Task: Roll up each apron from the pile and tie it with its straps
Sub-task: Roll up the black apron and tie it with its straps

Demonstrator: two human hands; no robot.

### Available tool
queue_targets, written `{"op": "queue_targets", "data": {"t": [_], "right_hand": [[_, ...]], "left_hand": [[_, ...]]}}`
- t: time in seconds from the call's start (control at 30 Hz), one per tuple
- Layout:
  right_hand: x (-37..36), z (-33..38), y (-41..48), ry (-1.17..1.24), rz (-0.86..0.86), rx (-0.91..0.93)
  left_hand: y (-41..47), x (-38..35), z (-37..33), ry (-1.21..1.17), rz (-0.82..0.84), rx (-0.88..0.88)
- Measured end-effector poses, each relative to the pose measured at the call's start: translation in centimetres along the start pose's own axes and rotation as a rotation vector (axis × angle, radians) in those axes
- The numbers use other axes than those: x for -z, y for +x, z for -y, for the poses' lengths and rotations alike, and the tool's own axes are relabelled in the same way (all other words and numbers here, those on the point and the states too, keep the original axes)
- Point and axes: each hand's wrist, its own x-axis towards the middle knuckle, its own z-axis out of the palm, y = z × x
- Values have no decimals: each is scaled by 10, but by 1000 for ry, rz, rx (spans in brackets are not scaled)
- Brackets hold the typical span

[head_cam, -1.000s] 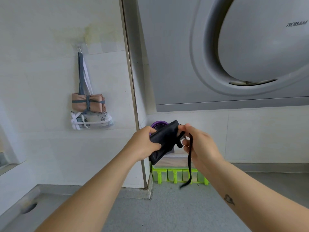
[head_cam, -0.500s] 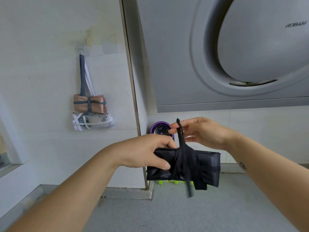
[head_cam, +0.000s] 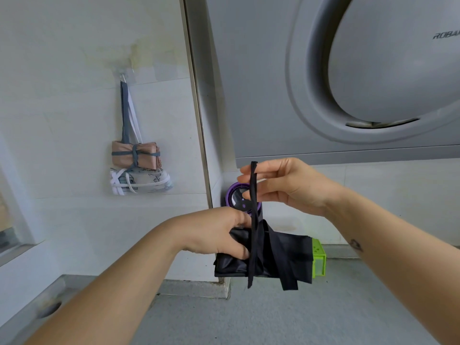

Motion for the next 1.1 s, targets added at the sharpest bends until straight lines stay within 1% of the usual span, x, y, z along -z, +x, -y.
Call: {"op": "queue_targets", "data": {"t": [0.13, 0.23, 0.33, 0.43, 0.53, 0.63, 0.77, 0.9, 0.97, 1.0, 1.1], "right_hand": [[-9, 4, -3, -70, 49, 8], [-12, -1, -3, -245, 33, -10], [-12, -4, -6, -431, 74, -48], [-10, -4, -7, -450, 115, -110], [-13, -7, -8, -614, 117, -110], [-14, -6, -8, -666, 105, -105], [2, -1, -9, -753, 153, -204], [6, 4, -10, -1016, 214, -300], [6, 5, -8, -1085, 210, -258], [5, 6, -6, -1060, 187, -202], [0, 5, 3, -830, 73, 30]], "left_hand": [[3, 4, 5, 14, -19, 20], [6, 5, 8, 26, -29, 12], [7, 6, 9, 5, -26, -1], [7, 6, 13, -50, -23, 10], [6, 7, 16, -53, -31, 18], [7, 9, 20, -11, -46, 40], [7, 15, 30, 47, -107, 111], [5, 16, 34, 26, -122, 127], [6, 15, 35, 54, -117, 130], [7, 14, 35, 58, -112, 133], [9, 13, 33, 51, -91, 124]]}}
